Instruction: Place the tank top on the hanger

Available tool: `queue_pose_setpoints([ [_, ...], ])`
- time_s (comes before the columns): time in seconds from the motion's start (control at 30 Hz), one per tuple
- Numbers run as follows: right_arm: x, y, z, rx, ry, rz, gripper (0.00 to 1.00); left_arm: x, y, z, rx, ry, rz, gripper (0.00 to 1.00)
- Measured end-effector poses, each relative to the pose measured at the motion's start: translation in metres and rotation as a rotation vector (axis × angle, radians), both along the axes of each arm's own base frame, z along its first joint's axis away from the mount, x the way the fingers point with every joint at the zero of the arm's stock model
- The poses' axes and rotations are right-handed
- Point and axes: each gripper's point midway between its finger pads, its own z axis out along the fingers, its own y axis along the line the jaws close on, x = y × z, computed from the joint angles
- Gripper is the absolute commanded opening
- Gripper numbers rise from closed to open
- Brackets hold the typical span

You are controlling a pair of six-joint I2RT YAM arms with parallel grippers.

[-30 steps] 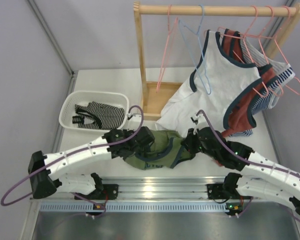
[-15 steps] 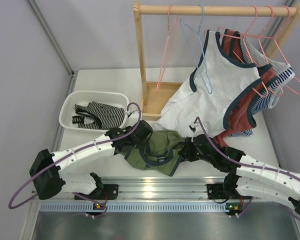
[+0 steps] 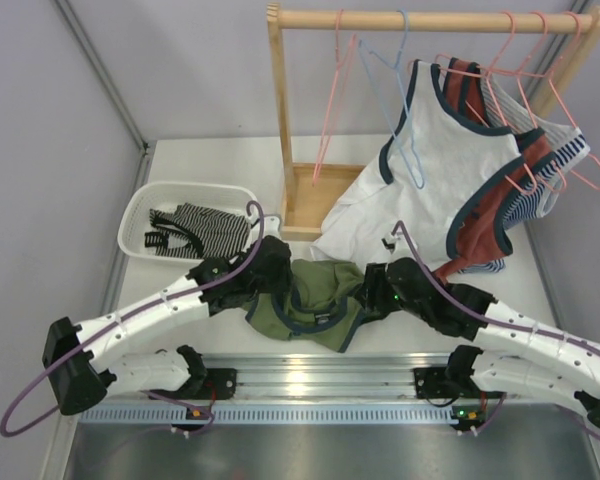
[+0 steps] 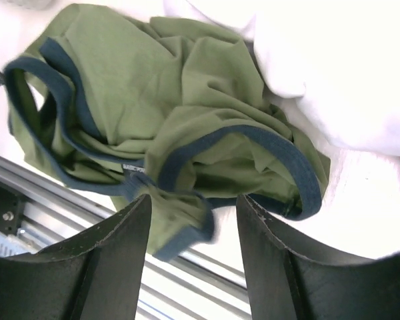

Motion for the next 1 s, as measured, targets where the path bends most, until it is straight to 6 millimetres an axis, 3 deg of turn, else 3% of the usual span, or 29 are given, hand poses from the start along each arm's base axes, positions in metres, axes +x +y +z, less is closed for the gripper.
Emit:
queue_pose_setpoints([
  [0.37, 0.003, 0.003, 0.026, 0.019, -0.032, 0.005, 0.52, -0.005, 0.0, 0.011, -0.038, -0.009, -0.023, 0.39],
  [0.5, 0.006, 0.002, 0.052, 0.032, -0.072, 0.006, 0.52, -0.008, 0.003, 0.017, -0.053, -0.018, -0.024, 0.39],
  [0.67, 0.016, 0.002, 0.137, 0.098, -0.205, 0.01, 0.5, -0.012, 0.009, 0.022, -0.061, -0.021, -0.024, 0.38],
  [0.9, 0.048, 0.007, 0.312, 0.169, -0.476, -0.036, 0.52, -0.018, 0.017, 0.037, -0.089, -0.04, -0.023, 0.38],
  [1.0, 0.065, 0.011, 0.362, 0.159, -0.564, -0.06, 0.55, -0.019, 0.017, 0.046, -0.104, -0.05, -0.024, 0.38],
])
